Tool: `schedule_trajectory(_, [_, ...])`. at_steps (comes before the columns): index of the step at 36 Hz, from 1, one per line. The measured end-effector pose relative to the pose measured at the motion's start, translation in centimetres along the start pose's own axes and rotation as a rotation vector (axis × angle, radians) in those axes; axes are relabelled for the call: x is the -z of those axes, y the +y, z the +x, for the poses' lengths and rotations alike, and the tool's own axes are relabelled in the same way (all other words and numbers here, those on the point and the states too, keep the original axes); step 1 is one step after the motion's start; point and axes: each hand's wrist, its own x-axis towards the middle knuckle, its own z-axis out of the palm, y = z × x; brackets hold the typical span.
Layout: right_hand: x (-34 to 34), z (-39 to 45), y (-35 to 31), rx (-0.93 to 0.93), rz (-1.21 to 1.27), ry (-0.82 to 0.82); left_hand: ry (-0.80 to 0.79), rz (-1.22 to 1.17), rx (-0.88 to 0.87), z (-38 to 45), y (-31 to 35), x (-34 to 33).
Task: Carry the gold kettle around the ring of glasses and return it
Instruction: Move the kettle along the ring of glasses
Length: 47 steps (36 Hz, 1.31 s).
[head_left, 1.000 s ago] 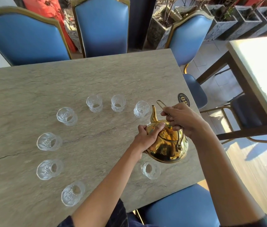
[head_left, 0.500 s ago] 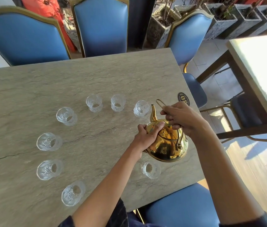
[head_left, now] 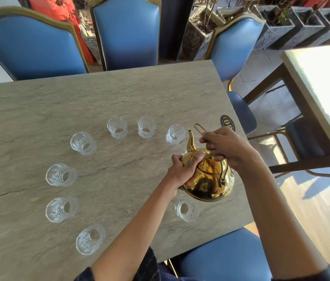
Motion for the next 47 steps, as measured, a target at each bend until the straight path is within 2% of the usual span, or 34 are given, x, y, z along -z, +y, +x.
schedule_trajectory(30, [-1.1,0.7,1.5,0.053,0.059,0.011,-0.012,-0.018,-0.050,1.7,-0.7,1.3])
schedule_trajectory(39, [-2.4,0.9,0.4,0.089,0.036,-0.068,0.000,-0.044,-0.059,1.8,-0.4,3.3])
schedule_trajectory(47, [-4.6,1.5,-2.2,0.101,-0.014,-0.131,0.082,-0.084,-0.052,0.7,0.1,5.7])
